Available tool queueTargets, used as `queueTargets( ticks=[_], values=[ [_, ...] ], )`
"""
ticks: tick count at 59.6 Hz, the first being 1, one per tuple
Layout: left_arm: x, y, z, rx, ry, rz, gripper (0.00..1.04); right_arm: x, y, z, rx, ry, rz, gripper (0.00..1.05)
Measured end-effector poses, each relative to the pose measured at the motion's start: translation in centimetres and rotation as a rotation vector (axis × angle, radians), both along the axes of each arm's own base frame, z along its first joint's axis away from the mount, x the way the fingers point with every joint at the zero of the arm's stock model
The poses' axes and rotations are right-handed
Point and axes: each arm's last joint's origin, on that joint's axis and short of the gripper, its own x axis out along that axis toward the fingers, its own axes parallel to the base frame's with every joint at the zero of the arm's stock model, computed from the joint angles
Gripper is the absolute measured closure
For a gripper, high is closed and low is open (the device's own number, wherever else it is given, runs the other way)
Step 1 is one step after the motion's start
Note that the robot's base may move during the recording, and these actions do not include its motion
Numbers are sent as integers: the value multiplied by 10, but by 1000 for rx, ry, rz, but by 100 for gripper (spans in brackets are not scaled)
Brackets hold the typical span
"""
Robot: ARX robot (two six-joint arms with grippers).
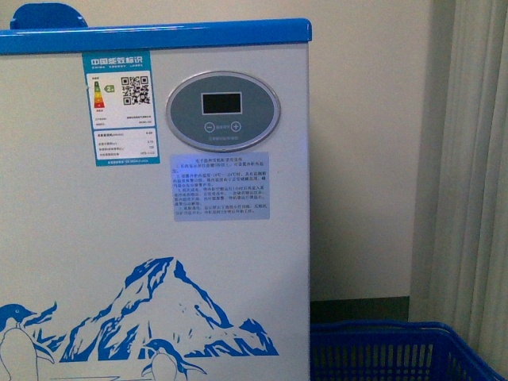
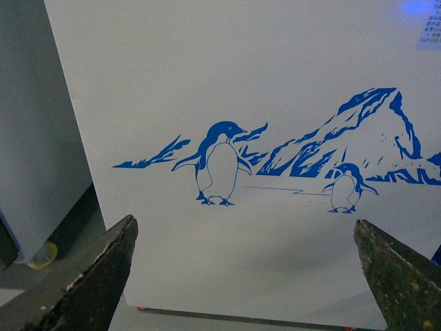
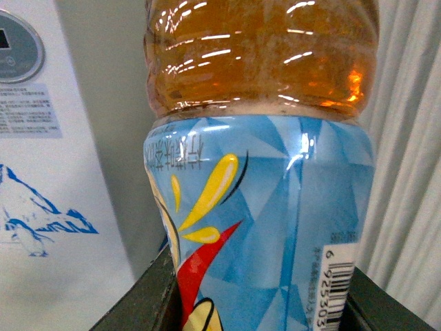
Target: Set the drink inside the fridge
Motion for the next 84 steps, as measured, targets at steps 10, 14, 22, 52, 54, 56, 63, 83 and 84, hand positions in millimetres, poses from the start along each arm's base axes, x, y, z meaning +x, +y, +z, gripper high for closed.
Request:
queueTargets(
  ticks=[10, 14, 22, 52, 54, 56, 63, 83, 84],
  values=[
    [0, 0, 0, 0, 0, 0, 8, 1, 4, -17, -12, 50, -49, 65],
    [0, 0, 0, 0, 0, -1, 8, 1, 6, -20, -13, 46, -34, 65],
    [0, 0, 0, 0, 0, -1, 8, 0, 7, -29, -13, 35, -15, 65],
    [0, 0, 0, 0, 0, -1, 8, -1, 7, -48, -13, 36, -24, 65],
    [0, 0, 0, 0, 0, -1, 8, -1, 7, -49, -13, 36, -23, 65],
    [0, 0, 0, 0, 0, -1, 8, -1, 7, -50, -13, 37, -23, 65],
    [0, 0, 0, 0, 0, -1, 8, -1, 7, -54, -13, 37, -23, 65],
    [0, 0, 0, 0, 0, -1, 8, -3, 7, -53, -13, 1, -24, 66],
    [0, 0, 0, 0, 0, -1, 8, -3, 7, -53, -13, 1, -24, 66]
  ],
)
